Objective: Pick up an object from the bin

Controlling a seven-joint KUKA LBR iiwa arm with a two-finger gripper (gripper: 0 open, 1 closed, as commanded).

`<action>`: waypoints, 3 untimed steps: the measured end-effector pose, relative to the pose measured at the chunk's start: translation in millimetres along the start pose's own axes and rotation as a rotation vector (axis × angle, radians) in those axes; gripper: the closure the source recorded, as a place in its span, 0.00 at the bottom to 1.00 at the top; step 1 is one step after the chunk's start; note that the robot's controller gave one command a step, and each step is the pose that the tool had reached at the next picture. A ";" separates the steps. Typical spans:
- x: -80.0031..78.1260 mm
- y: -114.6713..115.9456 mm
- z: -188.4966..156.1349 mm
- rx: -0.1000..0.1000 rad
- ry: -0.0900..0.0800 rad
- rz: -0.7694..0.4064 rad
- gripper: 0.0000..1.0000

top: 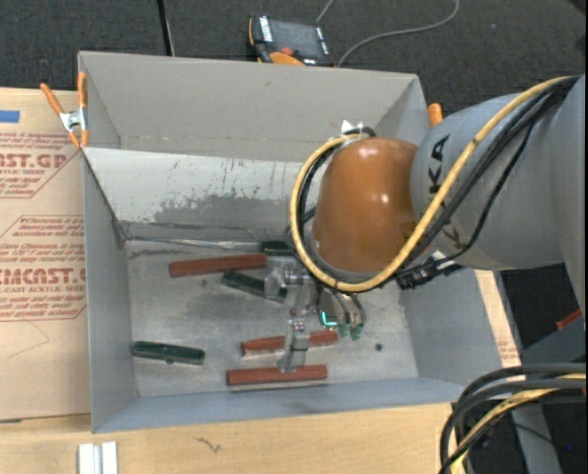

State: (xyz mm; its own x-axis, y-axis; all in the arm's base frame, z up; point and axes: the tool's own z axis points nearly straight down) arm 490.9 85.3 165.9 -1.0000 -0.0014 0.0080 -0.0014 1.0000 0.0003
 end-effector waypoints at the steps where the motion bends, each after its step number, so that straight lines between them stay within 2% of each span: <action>1: -20.6 -40.6 96.8 -0.001 -0.010 -0.138 0.00; 2: -19.2 -40.4 93.1 0.000 0.001 -0.140 1.00; 3: 10.7 -83.9 44.8 0.003 -0.009 -0.281 1.00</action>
Offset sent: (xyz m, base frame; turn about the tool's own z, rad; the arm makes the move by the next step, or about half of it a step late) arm 0.0192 -0.0408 -0.0959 -0.1387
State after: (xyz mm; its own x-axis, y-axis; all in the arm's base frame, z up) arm 480.0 1.3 121.2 -0.9604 -0.2785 -0.0011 -0.2785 0.9604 -0.0017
